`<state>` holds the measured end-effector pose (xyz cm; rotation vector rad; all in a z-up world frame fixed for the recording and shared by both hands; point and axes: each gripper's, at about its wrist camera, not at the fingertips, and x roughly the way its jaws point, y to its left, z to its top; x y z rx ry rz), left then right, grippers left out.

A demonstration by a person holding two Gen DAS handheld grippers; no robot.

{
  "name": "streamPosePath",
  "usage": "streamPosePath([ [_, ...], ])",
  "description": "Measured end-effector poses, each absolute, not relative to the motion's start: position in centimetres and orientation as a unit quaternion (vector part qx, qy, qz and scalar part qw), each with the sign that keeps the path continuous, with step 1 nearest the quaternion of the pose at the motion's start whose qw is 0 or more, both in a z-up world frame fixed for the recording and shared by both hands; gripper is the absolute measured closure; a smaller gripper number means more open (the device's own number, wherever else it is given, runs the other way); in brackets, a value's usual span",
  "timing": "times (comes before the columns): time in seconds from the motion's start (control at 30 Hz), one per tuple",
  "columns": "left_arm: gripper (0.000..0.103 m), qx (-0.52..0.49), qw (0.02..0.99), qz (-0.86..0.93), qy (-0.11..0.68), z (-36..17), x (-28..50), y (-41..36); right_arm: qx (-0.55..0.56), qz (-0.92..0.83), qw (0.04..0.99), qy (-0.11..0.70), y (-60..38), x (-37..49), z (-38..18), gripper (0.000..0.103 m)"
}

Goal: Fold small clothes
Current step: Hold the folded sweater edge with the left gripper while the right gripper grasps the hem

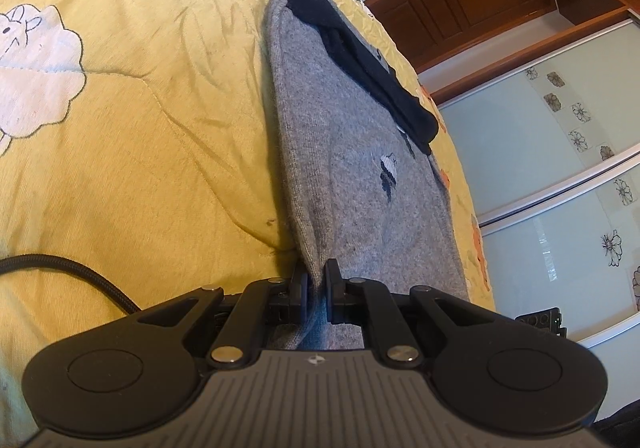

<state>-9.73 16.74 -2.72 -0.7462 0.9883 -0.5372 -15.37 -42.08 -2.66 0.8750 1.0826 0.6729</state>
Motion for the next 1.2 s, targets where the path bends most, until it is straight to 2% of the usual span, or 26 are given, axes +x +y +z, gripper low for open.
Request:
streamPosePath([
  [0.27,0.095,-0.350,0.779,-0.249,0.456,-2.9,-9.8,16.9,0.492,0.294,0.692,0.439,-43.2,-13.2,-4.3,0.052],
  [0.3,0.095,-0.351,0.779,-0.249,0.455,-2.9,-9.8,16.9,0.500,0.290,0.689,0.437,-43.0,-12.7,-4.6,0.058],
  [0.4,0.095,-0.352,0.780,-0.247,0.454,-2.9,-10.0,16.9,0.483,0.262,0.699,0.459,-41.6,-11.6,-5.1,0.089],
  [0.43,0.095,-0.352,0.781,-0.247,0.453,-2.9,-10.1,16.9,0.476,0.258,0.702,0.463,-41.4,-11.6,-5.2,0.092],
  [0.67,0.095,-0.350,0.780,-0.249,0.456,-2.8,-10.0,16.9,0.461,0.225,0.755,0.408,-43.7,-14.2,-2.4,0.095],
  [0.8,0.095,-0.360,0.777,-0.253,0.451,-3.2,-10.0,17.1,0.453,0.170,0.759,0.436,-46.2,-15.1,-4.3,0.097],
  [0.97,0.095,-0.354,0.777,-0.248,0.458,-2.8,-10.5,17.0,0.459,0.201,0.747,0.437,-45.2,-15.2,-4.8,0.088],
  [1.03,0.093,-0.365,0.767,-0.250,0.465,-2.9,-10.9,17.1,0.463,0.228,0.733,0.443,-44.9,-15.1,-4.8,0.073],
  [1.13,0.092,-0.374,0.755,-0.264,0.470,-3.3,-11.7,16.8,0.431,0.275,0.721,0.468,-43.3,-15.4,-3.6,0.056],
  [1.2,0.092,-0.378,0.750,-0.272,0.470,-3.5,-12.0,16.6,0.403,0.290,0.723,0.480,-41.9,-15.2,-3.0,0.052],
])
